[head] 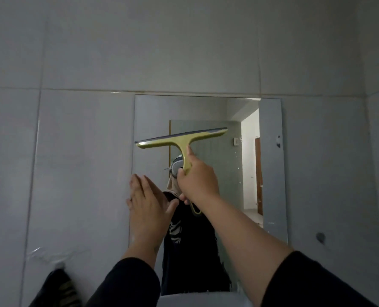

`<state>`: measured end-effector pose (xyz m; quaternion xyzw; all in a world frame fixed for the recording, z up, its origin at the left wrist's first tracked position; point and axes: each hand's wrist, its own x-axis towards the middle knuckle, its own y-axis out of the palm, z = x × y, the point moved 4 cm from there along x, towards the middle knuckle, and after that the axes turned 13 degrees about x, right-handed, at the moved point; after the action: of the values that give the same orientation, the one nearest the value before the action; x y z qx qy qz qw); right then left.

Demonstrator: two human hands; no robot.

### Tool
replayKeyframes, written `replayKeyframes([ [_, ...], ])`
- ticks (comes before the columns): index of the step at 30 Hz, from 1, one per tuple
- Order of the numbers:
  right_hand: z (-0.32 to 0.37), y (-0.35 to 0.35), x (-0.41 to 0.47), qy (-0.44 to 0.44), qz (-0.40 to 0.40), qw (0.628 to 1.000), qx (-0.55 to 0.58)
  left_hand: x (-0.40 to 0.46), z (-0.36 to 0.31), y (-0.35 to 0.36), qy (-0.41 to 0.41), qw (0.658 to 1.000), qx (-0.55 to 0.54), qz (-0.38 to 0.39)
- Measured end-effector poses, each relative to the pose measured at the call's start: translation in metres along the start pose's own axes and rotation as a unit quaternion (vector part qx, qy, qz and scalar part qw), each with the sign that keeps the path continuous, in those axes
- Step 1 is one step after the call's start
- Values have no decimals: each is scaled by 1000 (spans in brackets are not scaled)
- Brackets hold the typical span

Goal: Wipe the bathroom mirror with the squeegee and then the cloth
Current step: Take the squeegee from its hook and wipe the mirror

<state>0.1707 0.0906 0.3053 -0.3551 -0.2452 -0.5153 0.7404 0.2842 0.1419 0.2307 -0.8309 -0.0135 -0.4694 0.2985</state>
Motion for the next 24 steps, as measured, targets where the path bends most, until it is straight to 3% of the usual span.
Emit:
replayKeyframes([
  [5, 14, -7, -1, -38, 15, 995, -89, -3, -2, 4, -2, 999, -34, 3],
  [14, 13, -69, 7, -65, 32, 950, -303, -4, -4, 2, -3, 999, -48, 20],
  [24, -31, -128, 0, -5, 9, 947, -320, -3, -8, 0, -12, 999, -34, 27],
])
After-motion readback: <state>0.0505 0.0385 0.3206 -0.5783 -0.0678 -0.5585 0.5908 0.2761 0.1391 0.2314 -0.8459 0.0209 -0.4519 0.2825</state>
